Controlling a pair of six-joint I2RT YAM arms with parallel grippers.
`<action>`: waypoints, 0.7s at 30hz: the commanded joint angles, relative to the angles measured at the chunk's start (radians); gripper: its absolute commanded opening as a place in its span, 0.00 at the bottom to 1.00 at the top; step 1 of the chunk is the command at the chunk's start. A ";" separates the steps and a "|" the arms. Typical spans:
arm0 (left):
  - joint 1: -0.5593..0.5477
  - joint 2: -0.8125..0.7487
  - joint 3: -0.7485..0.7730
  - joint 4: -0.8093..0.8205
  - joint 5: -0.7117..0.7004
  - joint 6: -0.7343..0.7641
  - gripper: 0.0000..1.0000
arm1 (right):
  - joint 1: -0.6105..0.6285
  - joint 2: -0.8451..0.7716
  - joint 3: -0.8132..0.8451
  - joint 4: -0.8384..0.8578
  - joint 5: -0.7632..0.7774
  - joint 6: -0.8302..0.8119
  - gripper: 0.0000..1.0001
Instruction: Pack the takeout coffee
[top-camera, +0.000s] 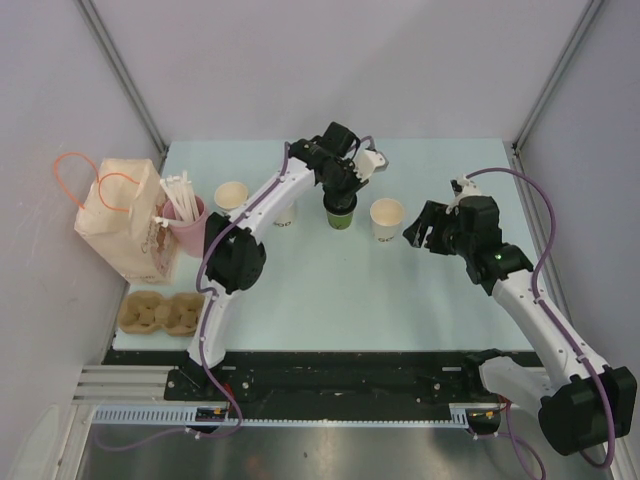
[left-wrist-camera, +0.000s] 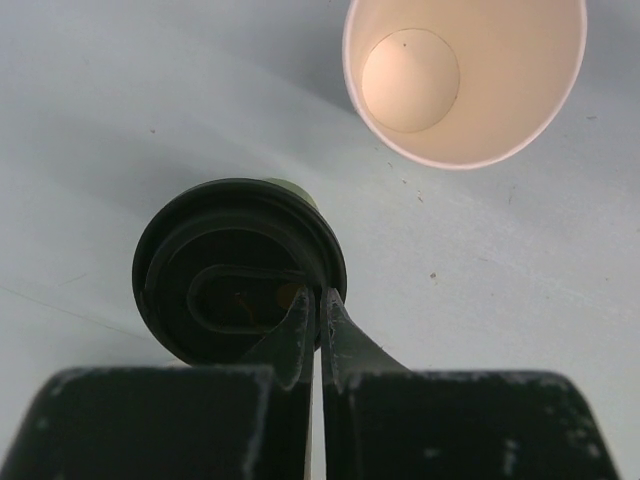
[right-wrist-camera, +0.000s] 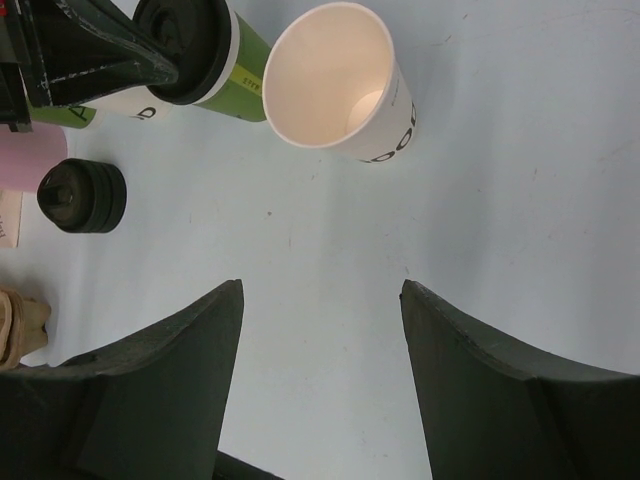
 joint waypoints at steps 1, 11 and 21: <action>0.020 0.021 0.050 -0.021 0.063 -0.025 0.00 | 0.005 -0.025 0.002 -0.005 0.015 -0.015 0.70; 0.021 0.032 0.047 -0.028 0.097 -0.019 0.11 | 0.025 -0.025 0.001 -0.001 0.021 -0.012 0.70; 0.023 -0.051 0.047 -0.027 0.080 -0.019 0.50 | 0.043 -0.025 0.002 0.056 0.008 -0.009 0.71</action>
